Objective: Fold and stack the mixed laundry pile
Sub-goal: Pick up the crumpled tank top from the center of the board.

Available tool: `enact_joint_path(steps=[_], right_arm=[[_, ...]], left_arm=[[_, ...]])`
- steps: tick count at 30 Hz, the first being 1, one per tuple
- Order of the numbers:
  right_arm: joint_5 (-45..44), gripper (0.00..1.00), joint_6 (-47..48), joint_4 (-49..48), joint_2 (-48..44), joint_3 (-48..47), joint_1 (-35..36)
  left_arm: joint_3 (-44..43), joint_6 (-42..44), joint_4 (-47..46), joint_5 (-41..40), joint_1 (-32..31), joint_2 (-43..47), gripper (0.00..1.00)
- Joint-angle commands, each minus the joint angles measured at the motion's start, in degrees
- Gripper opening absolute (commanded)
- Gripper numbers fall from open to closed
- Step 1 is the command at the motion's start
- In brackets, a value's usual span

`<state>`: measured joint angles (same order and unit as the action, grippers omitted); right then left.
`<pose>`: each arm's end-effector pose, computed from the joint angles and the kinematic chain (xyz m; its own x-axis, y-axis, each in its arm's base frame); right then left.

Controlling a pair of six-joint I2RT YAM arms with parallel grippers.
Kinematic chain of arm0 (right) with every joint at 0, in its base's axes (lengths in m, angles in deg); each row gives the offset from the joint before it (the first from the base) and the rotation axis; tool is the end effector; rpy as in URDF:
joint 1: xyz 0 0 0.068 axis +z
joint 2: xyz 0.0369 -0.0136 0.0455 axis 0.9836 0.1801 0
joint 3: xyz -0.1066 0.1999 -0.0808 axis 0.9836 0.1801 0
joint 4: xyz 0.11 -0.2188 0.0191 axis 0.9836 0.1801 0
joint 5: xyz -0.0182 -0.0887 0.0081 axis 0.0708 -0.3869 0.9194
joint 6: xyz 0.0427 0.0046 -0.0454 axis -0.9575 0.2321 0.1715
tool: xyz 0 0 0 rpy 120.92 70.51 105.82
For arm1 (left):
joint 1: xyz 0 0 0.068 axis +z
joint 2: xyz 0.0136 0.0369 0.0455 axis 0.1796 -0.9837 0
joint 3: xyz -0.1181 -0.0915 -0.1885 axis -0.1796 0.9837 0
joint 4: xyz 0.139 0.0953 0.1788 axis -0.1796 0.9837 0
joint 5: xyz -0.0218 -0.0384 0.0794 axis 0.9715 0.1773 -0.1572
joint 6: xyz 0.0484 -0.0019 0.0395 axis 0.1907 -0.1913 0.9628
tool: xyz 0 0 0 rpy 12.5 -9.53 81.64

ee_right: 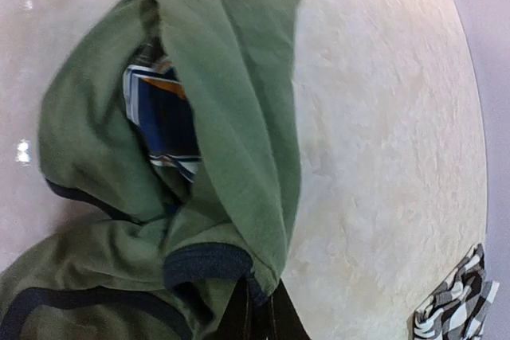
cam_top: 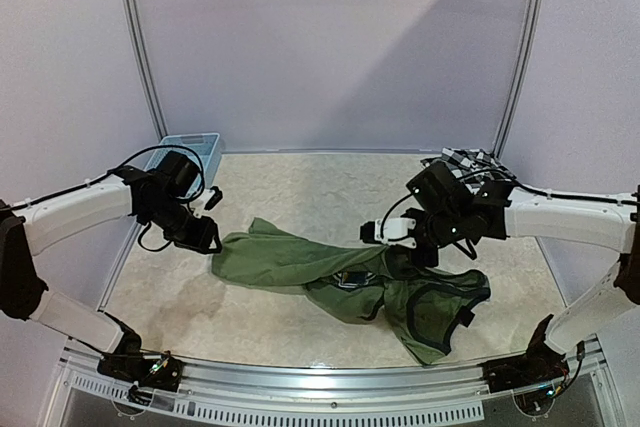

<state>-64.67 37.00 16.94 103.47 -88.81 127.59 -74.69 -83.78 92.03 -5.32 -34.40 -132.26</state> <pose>0.1973 0.2181 0.2019 0.0749 -0.8999 -0.4296 -0.9165 0.1076 -0.3853 0.2232 -0.1065 0.1916 -0.9174 0.2131 -0.3362 0.2865 0.9399 -0.1859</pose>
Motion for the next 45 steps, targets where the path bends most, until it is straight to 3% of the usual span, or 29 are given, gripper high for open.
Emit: enact_joint_path(steps=[1,8,11,14,20,23,32,35,39,45], right_arm=[[11.8,0.02,-3.8,1.2,4.4,-3.3,-8.6],[15.4,0.02,-6.6,0.1,4.9,-5.8,-15.2],[15.3,0.01,-8.6,-0.7,5.1,-7.0,-17.8],[15.4,0.0,-9.1,0.2,6.4,-8.0,-18.9],[17.0,0.0,-10.9,1.1,9.6,-10.1,-20.3],[18.3,0.0,-11.1,1.5,10.9,-11.0,-20.5],[18.9,0.0,-11.2,1.8,9.2,-10.0,-20.5],[19.2,0.0,-11.3,2.3,8.8,-9.8,-20.5],[19.7,0.0,-11.4,3.8,7.2,-10.4,-21.4],[21.1,0.0,-10.9,10.3,4.3,-20.5,-25.6]], left_arm=[[-2.0,6.4,2.5,-0.4,-0.8,-0.5,0.41],[-5.8,2.1,7.9,-9.5,0.5,-5.5,0.43],[-6.3,-1.3,7.6,-4.1,1.3,-8.4,0.44],[-4.6,1.2,4.7,3.9,-1.2,-7.2,0.48],[-6.9,14.5,5.9,-9.6,-15.8,-6.0,0.49],[-6.4,21.9,3.2,-12.7,-21.6,-8.5,0.47],[-12.1,27.4,3.9,-28.2,-28.5,-27.7,0.46],[-12.7,28.3,2.8,-37.5,-28.7,-32.4,0.35],[-14.7,27.8,3.8,-42.4,-28.7,-30.5,0.01],[-20.9,28.1,1.2,-53.1,-27.5,-12.7,0.0]])
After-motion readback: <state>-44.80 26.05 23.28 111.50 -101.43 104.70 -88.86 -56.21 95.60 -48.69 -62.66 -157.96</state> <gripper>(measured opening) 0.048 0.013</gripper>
